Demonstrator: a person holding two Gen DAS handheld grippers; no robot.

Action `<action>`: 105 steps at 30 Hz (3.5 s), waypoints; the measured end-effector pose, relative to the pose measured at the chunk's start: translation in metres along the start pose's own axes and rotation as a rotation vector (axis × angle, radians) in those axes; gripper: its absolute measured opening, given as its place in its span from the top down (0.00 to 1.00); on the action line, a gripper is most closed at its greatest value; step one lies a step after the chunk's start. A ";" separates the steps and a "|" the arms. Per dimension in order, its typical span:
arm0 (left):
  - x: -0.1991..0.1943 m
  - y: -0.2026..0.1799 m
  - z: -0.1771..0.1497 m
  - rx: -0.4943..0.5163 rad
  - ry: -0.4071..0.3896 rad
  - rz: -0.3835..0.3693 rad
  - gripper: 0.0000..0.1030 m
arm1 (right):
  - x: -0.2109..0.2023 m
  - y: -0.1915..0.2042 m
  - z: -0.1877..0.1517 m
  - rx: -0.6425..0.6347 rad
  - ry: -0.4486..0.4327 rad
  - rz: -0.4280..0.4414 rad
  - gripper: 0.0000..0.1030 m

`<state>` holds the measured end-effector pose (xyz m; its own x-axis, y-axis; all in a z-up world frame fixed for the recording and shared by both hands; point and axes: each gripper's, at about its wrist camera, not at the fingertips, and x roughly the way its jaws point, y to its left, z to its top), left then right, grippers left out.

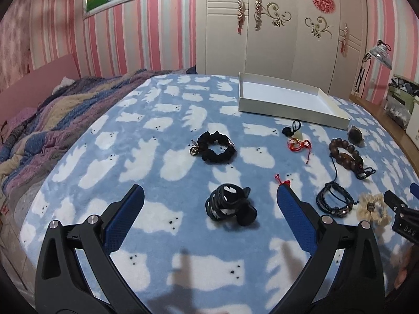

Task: Organize jewelry
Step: 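Grasp the black scrunchie with the left tool while the right tool grasps the black cord necklace, then carry both held items over the white tray and open both tools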

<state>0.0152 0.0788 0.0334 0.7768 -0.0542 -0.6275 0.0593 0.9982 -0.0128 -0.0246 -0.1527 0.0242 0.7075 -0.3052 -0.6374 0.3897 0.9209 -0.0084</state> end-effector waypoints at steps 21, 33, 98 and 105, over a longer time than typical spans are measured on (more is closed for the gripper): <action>0.052 0.020 0.058 0.037 0.053 0.044 0.03 | 0.051 -0.003 0.056 0.086 0.074 0.045 0.01; 0.087 0.028 0.083 0.063 0.088 0.002 0.03 | 0.079 0.020 0.071 0.094 0.135 0.063 0.01; 0.181 0.006 0.081 0.140 0.339 -0.083 0.92 | 0.122 -0.002 0.094 0.044 0.226 0.160 0.86; 0.175 -0.019 0.114 0.159 0.298 -0.119 0.92 | 0.141 0.003 0.126 -0.014 0.201 0.217 0.89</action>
<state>0.2212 0.0475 0.0127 0.5433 -0.1359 -0.8285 0.2529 0.9675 0.0071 0.1506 -0.2234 0.0311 0.6418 -0.0478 -0.7654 0.2325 0.9632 0.1348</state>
